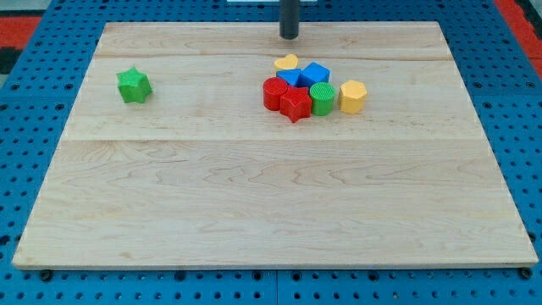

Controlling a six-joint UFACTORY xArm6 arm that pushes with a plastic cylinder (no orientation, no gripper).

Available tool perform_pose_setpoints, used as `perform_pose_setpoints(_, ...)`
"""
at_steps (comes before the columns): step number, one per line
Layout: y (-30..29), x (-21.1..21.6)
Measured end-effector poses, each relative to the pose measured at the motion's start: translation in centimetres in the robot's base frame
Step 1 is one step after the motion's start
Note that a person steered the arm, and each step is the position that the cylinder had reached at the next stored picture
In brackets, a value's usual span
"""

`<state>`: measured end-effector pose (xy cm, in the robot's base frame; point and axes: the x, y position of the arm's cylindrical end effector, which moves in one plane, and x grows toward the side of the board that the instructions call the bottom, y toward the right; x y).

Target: Slide the yellow hexagon closer to the green circle

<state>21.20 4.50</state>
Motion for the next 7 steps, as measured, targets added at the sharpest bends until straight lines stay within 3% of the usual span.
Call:
perform_pose_setpoints(1, 6.5, 0.0)
perform_pose_setpoints(3, 13.7, 2.9)
perform_pose_setpoints(7, 13.6, 13.6)
